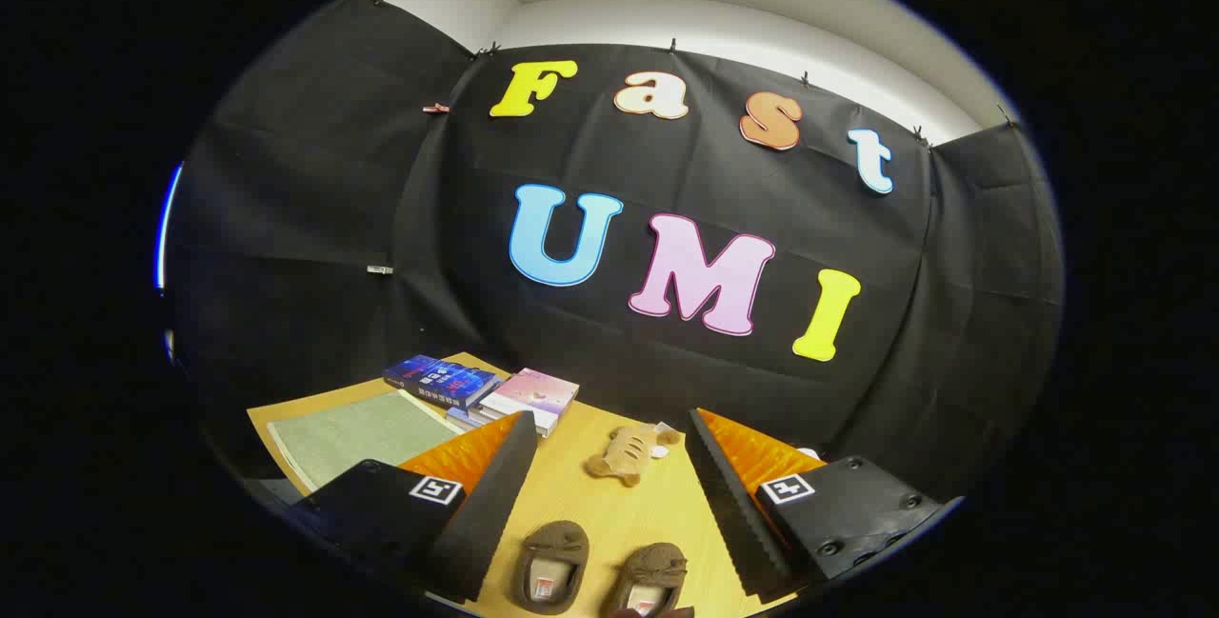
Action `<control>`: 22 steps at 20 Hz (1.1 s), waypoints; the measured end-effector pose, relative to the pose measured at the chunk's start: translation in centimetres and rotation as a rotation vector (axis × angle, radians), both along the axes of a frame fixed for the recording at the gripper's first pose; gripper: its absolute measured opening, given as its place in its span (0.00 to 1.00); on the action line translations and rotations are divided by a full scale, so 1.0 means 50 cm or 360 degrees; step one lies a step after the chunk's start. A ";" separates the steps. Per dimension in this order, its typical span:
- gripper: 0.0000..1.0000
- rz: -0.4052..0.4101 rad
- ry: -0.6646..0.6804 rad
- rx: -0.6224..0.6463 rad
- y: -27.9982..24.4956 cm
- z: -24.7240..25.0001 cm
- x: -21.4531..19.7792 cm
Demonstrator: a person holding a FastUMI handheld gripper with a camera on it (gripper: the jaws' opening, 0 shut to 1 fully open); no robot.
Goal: Open the storage box then place both shoes into the box .Put the left shoe in first, then the right shoe, with the right side of both shoes facing outward in a uniform manner.
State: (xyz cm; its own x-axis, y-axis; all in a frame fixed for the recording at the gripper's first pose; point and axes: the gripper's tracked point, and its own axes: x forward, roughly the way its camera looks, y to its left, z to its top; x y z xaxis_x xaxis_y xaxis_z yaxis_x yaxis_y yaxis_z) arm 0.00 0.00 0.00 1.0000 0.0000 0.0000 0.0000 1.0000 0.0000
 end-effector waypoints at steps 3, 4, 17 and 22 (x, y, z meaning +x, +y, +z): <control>0.97 0.0001 -0.0010 -0.0017 0.000 0.002 0.000; 0.97 0.0002 -0.0010 -0.0018 0.001 0.003 0.001; 0.97 0.0039 -0.0017 -0.0023 0.011 0.002 0.000; 0.98 0.0189 0.0005 0.0014 0.058 -0.010 0.001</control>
